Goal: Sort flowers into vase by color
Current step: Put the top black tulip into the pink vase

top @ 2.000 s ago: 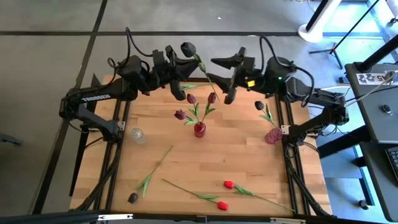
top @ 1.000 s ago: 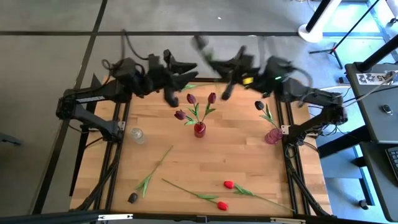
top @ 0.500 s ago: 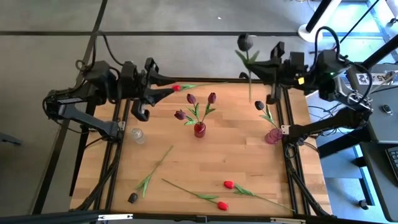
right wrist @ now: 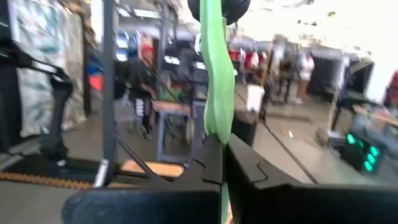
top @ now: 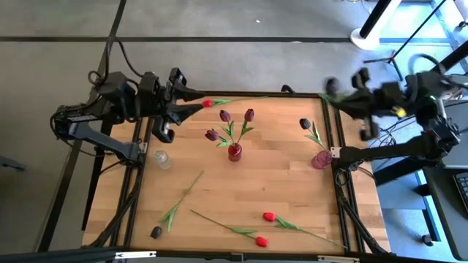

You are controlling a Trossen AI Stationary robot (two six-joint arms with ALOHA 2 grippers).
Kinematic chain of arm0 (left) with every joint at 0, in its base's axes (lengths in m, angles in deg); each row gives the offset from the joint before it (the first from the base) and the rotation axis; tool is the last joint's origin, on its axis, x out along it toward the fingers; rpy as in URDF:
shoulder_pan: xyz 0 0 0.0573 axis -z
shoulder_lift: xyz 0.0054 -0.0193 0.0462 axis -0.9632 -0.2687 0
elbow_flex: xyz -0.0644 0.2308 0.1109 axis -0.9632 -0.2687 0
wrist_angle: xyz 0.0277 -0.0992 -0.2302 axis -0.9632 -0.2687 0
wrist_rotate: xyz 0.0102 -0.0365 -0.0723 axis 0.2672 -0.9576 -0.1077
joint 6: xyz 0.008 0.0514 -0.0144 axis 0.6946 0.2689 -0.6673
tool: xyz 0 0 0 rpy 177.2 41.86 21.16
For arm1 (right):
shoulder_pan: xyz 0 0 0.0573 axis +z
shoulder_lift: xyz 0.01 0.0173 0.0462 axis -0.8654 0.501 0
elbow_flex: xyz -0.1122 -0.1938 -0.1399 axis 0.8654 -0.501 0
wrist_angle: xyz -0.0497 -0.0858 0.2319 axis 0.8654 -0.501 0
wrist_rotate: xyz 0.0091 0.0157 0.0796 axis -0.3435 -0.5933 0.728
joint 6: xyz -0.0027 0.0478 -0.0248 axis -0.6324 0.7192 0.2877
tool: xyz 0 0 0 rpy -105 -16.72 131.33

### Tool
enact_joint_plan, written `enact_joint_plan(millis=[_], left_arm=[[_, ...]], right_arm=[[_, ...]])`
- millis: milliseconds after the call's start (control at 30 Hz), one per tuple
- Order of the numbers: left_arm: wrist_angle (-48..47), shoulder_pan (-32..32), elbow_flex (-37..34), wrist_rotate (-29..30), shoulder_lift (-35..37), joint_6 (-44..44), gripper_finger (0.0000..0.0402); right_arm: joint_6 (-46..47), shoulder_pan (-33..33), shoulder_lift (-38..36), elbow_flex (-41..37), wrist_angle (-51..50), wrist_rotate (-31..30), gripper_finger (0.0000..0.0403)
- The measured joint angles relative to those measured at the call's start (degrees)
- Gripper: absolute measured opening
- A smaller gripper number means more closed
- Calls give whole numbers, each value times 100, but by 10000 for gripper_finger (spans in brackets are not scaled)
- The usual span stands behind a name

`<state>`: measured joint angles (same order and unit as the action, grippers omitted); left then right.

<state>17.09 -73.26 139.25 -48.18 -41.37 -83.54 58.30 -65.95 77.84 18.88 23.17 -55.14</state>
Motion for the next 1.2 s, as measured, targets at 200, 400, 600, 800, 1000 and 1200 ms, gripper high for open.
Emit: enact_joint_plan(millis=[200,400,600,800,1000,1200], left_arm=[[-24,-41,0,74,-193,203,144],[71,-50,0,87,-201,75,144],[61,-50,0,89,-203,53,144],[-1,-52,0,101,-203,-76,144],[-154,-76,0,135,-203,-408,144],[-208,17,0,137,-205,-728,144]], right_arm=[[-196,0,-1811,-1933,307,608,2],[-21,0,-3200,-3351,699,499,2],[33,0,-4199,-4256,1120,-555,3],[164,2,-4551,-4604,578,-593,4],[16,0,-4555,-4753,288,-544,2],[-210,0,-4557,-4745,60,-664,2]])
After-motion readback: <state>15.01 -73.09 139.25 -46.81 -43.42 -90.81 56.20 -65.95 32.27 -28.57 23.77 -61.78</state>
